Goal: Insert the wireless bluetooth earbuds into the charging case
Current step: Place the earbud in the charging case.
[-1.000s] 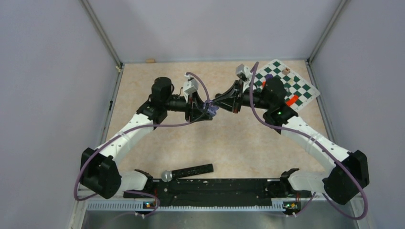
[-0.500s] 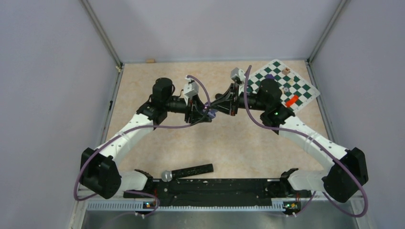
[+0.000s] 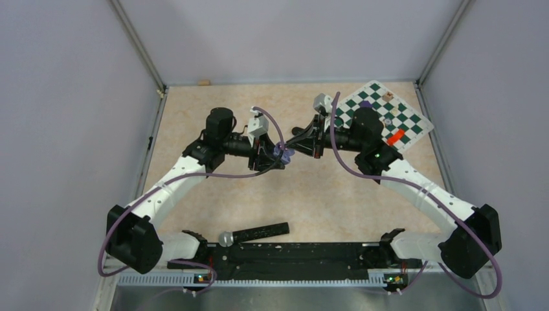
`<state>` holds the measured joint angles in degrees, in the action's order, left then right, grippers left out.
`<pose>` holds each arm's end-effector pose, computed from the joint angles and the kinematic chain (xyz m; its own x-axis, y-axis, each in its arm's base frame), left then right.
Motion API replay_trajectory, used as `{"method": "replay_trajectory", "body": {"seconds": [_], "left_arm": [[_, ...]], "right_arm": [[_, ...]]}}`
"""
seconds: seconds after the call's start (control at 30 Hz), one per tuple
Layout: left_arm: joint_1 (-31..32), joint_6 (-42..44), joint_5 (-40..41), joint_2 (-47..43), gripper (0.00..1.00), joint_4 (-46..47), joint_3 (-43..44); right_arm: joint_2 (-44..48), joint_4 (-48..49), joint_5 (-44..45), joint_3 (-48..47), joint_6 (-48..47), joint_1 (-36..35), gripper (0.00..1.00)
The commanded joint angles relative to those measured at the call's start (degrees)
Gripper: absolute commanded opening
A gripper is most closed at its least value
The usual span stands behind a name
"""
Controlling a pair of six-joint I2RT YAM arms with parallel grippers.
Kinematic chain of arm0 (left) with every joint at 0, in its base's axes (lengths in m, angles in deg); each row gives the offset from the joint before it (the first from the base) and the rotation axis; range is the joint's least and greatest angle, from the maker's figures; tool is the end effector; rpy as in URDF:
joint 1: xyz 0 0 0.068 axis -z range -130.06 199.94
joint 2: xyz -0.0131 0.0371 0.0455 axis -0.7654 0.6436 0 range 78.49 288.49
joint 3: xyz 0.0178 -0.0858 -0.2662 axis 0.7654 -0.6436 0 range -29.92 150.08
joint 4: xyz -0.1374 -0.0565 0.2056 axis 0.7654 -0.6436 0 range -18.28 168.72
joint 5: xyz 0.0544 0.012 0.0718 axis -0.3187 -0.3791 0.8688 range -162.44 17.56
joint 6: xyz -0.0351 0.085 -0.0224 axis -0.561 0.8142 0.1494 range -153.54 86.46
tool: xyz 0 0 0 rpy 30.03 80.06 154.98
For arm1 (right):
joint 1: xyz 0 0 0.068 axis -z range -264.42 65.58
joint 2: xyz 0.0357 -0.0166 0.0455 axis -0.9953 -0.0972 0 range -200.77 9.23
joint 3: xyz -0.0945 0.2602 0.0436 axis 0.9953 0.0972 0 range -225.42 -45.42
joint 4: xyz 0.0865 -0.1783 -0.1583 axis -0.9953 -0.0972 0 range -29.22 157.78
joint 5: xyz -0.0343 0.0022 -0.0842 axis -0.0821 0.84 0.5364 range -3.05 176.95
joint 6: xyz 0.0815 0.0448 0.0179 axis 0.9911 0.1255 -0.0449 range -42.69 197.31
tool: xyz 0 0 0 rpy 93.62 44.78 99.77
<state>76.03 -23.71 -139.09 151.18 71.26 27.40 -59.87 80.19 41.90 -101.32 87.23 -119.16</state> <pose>0.2193 -0.1949 0.3261 -0.1840 0.1655 -0.9689 0.9800 -0.0450 -0.1938 0.2134 0.2217 0.3698 -0.1807 0.0227 -0.9833 -0.9674 0.1760 0.1819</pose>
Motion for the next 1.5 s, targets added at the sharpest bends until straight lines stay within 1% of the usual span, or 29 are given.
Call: {"method": "replay_trajectory", "body": {"seconds": [0.0,0.37,0.53,1.0,1.47], "left_arm": [[0.19,1.84,-1.18,-2.01,0.10,0.43,1.51],[0.14,2.64,-0.77,-2.40,0.10,0.08,1.20],[0.12,2.84,-0.33,-2.30,0.09,0.08,1.13],[-0.14,3.24,-0.17,-3.06,0.07,0.08,0.56],[-0.45,4.21,-0.44,-3.90,0.06,-0.64,0.60]], "right_arm": [[1.40,1.55,0.45,-1.45,-0.82,-0.29,0.04],[0.82,2.12,-0.03,-1.04,-0.56,-0.37,0.04],[0.67,2.42,-0.30,-0.82,-0.51,-0.33,0.04],[-0.53,3.89,-1.33,-0.66,1.57,-0.85,0.04],[-0.80,9.66,-3.96,0.48,9.82,-0.19,0.05]]}}
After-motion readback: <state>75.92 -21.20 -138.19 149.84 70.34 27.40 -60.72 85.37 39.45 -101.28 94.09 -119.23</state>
